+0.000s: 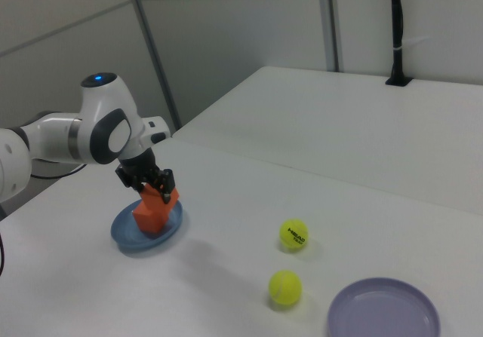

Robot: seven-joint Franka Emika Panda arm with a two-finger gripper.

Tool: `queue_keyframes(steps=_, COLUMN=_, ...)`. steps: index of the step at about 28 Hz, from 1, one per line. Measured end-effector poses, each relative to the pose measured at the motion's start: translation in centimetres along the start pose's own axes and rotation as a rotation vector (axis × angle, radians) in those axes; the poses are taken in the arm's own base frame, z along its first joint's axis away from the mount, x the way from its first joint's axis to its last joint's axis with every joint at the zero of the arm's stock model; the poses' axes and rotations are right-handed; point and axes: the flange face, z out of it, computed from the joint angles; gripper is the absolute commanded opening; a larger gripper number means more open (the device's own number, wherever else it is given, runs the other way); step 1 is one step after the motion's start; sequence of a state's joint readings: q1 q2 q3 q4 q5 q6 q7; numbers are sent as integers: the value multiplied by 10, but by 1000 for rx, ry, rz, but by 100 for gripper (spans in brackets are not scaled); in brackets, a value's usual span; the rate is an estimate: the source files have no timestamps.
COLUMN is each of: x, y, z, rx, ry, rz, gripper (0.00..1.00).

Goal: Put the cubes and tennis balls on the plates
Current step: 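Carry the cube to the blue plate and stack it on the first cube, then release the cube and move the gripper over a tennis ball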

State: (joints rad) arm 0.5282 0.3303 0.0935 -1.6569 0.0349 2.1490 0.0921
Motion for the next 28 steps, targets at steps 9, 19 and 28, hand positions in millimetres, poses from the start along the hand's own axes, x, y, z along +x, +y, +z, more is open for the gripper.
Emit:
queue_keyframes(steps=9, x=-5, y=-41, z=7, rx=9, ry=-11, rz=-28, gripper=0)
queue_keyframes(steps=19, x=-3, y=-64, z=23, rx=0, ry=10, rz=-37, gripper=0)
queue_keyframes(steps=28, x=-2, y=-64, z=37, rx=-6, ry=-9, rz=-36, gripper=100)
